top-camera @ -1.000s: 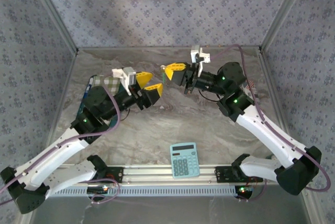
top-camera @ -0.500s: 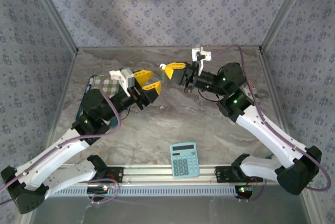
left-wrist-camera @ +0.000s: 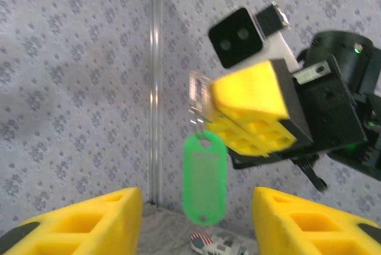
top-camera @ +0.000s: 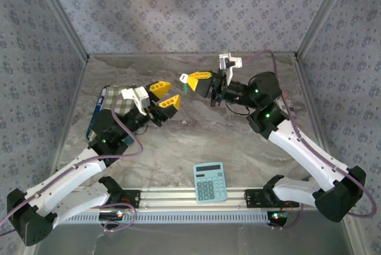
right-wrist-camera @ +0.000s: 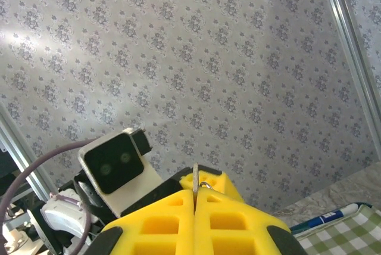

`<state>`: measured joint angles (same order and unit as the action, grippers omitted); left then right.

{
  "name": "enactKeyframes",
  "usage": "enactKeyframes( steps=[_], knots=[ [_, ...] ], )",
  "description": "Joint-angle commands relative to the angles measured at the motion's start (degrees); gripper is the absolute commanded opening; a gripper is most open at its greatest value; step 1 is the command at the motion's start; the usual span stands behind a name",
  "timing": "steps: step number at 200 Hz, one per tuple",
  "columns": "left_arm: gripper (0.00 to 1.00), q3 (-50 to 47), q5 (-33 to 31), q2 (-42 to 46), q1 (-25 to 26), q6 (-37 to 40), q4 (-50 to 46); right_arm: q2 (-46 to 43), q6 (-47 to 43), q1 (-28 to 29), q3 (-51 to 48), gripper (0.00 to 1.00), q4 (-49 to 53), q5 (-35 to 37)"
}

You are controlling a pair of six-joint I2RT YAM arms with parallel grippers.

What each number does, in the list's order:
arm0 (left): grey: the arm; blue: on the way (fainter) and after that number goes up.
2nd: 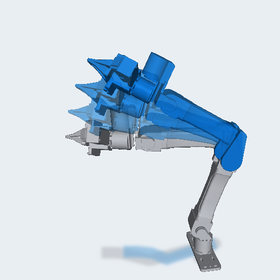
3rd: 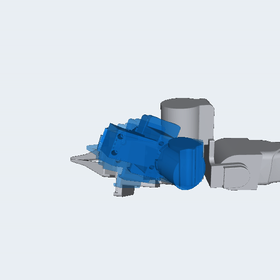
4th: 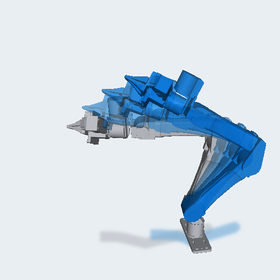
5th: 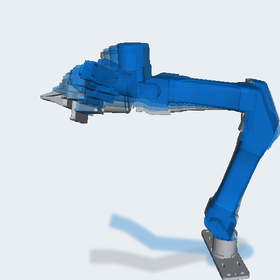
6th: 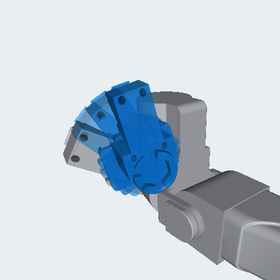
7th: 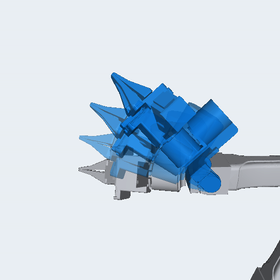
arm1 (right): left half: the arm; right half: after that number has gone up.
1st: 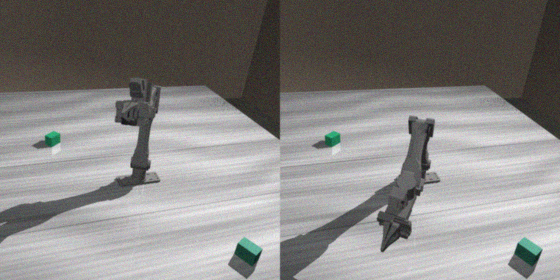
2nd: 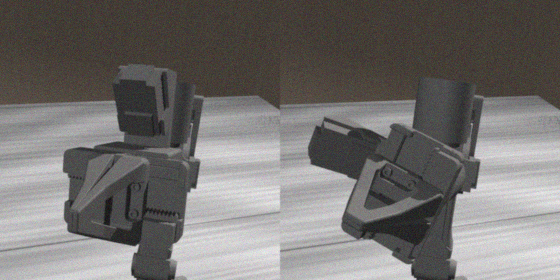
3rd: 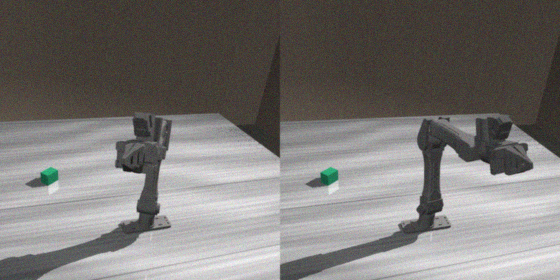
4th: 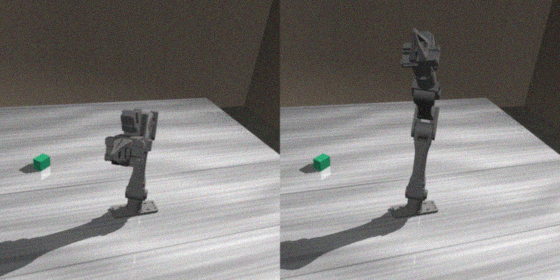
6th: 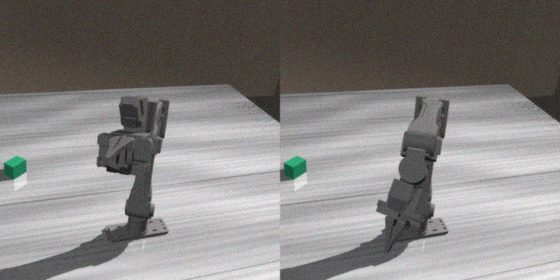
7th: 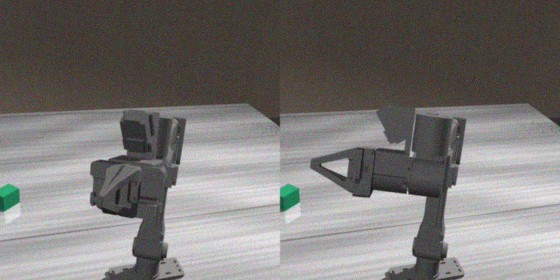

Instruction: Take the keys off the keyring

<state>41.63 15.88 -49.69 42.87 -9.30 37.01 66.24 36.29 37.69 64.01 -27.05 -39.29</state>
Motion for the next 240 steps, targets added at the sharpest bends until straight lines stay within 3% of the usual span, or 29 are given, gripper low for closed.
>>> enactKeyframes(
  steps=[1, 91, 240],
  knots=[
    [0.47, 0.3, 1.6, -0.3, -2.0, -4.2, 7.8, 0.2, 1.7, 0.6, 0.1, 0.00, -2.8, -1.5],
    [0.37, 5.1, 11.0, -6.1, -3.3, -12.8, 12.2, 0.8, 1.9, 1.0, 0.8, 0.00, -3.2, -2.0],
    [0.11, 6.6, 13.8, -8.4, -3.3, -13.6, 11.6, 1.0, 2.5, 0.7, 0.9, 0.00, -4.0, -2.2]
  ],
)
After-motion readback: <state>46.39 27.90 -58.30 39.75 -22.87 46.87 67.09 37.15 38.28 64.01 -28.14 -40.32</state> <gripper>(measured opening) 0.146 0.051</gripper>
